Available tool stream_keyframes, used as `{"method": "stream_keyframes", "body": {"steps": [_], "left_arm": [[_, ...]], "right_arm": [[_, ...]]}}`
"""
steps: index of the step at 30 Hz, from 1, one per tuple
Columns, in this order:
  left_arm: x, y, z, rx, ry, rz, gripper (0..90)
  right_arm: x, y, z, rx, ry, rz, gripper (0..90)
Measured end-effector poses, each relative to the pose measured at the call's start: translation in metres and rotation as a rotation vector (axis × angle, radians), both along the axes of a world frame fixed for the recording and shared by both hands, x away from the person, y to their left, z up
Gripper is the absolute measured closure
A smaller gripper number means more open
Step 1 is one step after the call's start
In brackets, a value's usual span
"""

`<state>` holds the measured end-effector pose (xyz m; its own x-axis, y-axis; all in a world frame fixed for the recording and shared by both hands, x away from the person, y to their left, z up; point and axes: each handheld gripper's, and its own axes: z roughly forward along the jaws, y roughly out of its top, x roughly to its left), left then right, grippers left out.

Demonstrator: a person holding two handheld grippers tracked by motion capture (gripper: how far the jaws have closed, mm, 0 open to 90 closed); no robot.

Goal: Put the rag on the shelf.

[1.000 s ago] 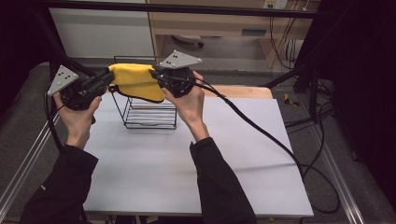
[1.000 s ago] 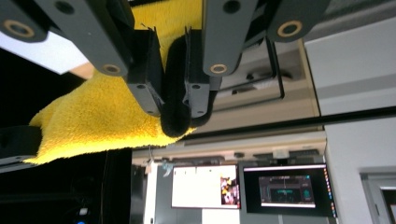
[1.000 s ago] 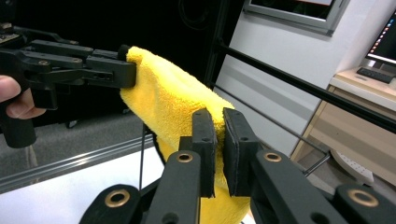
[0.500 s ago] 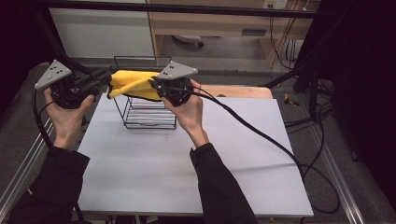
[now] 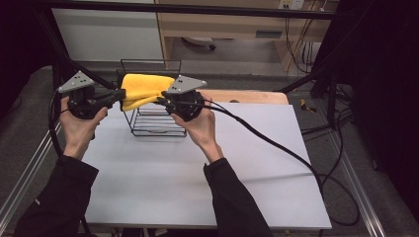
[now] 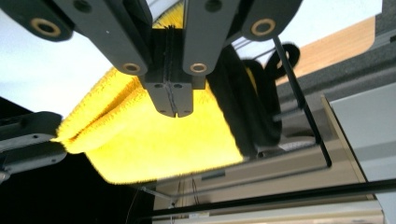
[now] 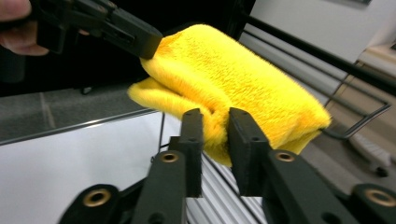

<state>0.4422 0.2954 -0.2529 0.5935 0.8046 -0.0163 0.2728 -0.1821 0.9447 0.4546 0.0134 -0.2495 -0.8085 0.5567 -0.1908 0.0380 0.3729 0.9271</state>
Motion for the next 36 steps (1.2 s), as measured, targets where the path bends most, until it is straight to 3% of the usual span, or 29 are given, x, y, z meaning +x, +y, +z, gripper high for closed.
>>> {"method": "stream_keyframes", "body": {"steps": [5, 7, 12, 15, 20, 25, 29, 36], "left_arm": [[0.003, -0.001, -0.012, 0.024, 0.003, 0.001, 90.0], [0.004, -0.002, -0.017, 0.035, 0.005, -0.001, 89.9], [0.007, -0.005, -0.026, 0.048, 0.005, -0.009, 89.8], [0.010, -0.006, -0.032, 0.060, 0.009, -0.004, 89.8], [0.017, -0.007, -0.040, 0.048, 0.016, 0.003, 89.7], [0.019, -0.008, -0.041, 0.047, 0.008, 0.000, 88.0], [0.013, -0.006, -0.040, 0.039, 0.003, -0.015, 84.2], [0.000, -0.005, -0.051, 0.068, 0.026, -0.030, 65.4]], "right_arm": [[0.003, 0.000, 0.002, 0.069, 0.033, 0.011, 68.0], [0.006, 0.000, 0.002, 0.092, 0.054, 0.013, 70.3], [0.016, 0.005, -0.013, 0.061, 0.136, -0.010, 87.3], [0.023, 0.004, -0.025, 0.069, 0.175, -0.030, 89.6], [0.031, 0.002, -0.039, 0.066, 0.192, -0.061, 88.9], [0.033, 0.002, -0.042, 0.068, 0.189, -0.063, 85.9], [0.026, -0.001, -0.039, 0.082, 0.180, -0.031, 79.5], [0.008, -0.025, -0.039, 0.107, 0.187, -0.008, 62.3]]}}
